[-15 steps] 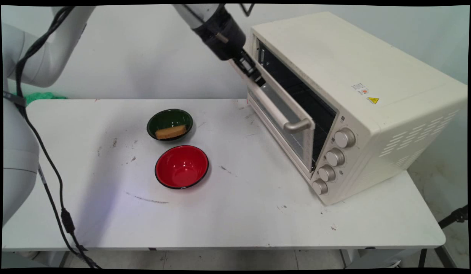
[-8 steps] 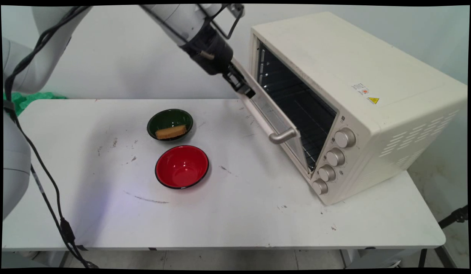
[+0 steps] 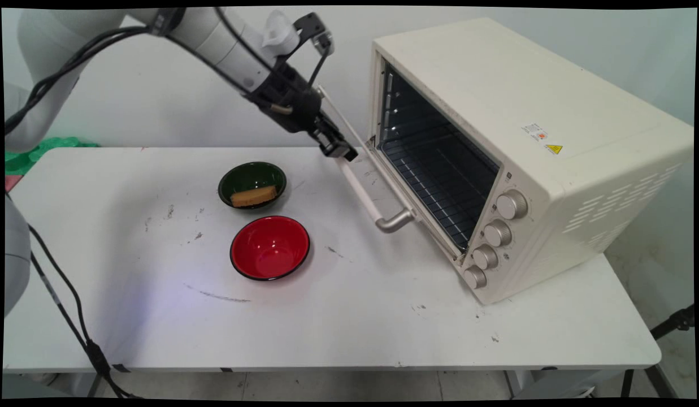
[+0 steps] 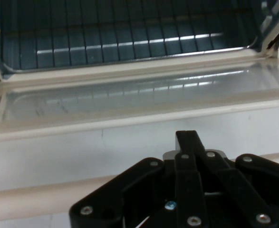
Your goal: Open the oven
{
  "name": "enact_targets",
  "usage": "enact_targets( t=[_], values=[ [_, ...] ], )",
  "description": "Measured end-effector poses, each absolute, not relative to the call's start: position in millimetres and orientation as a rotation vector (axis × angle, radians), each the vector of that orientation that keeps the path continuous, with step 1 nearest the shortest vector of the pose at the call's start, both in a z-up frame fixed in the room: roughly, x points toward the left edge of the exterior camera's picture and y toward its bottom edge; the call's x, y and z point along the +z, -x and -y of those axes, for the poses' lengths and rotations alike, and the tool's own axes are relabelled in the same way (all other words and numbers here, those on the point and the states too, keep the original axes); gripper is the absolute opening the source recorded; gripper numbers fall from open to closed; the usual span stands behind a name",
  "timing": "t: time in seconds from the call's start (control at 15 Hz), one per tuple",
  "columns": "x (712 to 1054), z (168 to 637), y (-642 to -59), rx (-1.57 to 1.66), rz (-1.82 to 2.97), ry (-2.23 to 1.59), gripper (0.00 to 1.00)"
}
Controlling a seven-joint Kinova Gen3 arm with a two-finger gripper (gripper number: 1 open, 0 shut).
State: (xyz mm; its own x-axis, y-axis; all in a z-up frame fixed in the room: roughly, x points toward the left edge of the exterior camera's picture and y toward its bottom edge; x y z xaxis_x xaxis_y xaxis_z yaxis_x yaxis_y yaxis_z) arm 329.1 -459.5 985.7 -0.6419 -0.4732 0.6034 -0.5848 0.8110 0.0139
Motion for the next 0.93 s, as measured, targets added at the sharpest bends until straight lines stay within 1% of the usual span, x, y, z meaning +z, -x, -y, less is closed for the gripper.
enact_targets(
  t=[0.47,0.93],
  values=[
    [956,428,-359,0.234,2.351,-0.848,0.0],
    [912,398,-367,0.196,2.268,-0.906,0.0]
  ],
)
